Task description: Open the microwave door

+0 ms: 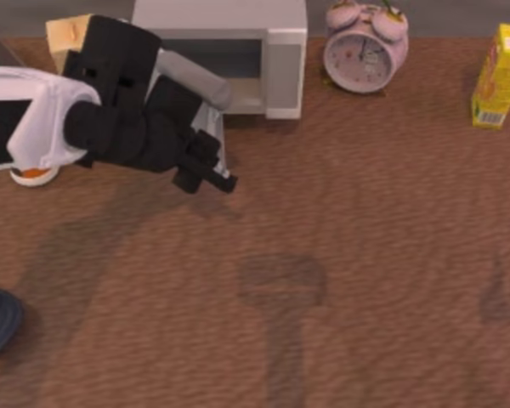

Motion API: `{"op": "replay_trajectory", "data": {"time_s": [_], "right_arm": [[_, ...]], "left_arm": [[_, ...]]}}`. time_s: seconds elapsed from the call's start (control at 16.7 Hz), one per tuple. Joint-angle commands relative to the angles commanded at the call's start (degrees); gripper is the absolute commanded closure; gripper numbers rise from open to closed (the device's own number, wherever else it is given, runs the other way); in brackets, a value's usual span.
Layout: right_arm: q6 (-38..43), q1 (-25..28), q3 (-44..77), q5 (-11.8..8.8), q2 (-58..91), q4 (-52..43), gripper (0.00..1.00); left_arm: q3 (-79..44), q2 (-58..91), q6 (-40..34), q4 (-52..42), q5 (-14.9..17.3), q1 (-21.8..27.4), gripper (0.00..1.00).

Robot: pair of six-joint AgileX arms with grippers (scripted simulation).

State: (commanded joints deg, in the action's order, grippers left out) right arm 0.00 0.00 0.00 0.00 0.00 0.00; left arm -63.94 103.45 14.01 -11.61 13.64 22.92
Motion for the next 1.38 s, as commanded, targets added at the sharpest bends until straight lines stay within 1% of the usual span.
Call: {"op": "replay_trajectory", "data": {"time_s": [0.6, 0.72, 1.14, 1.38], "right_arm": [[0.0, 0.0, 0.0, 0.0, 0.0, 0.0, 0.0], [0.0, 0.0, 0.0, 0.0, 0.0, 0.0, 0.0], [0.0, 0.0, 0.0, 0.0, 0.0, 0.0, 0.0], [0.0, 0.0, 0.0, 0.0, 0.0, 0.0, 0.0]], "left_arm": [[0.0, 0.0, 0.0, 0.0, 0.0, 0.0, 1.0], [0.11, 0.0, -0.16, -0.09, 0.52, 0.36, 1.0], [0.72, -0.76, 3.95, -1.04, 3.06, -1.69, 1.0], [0.77, -0.78, 4.18, -1.12, 3.2, -1.8, 1.0]]}}
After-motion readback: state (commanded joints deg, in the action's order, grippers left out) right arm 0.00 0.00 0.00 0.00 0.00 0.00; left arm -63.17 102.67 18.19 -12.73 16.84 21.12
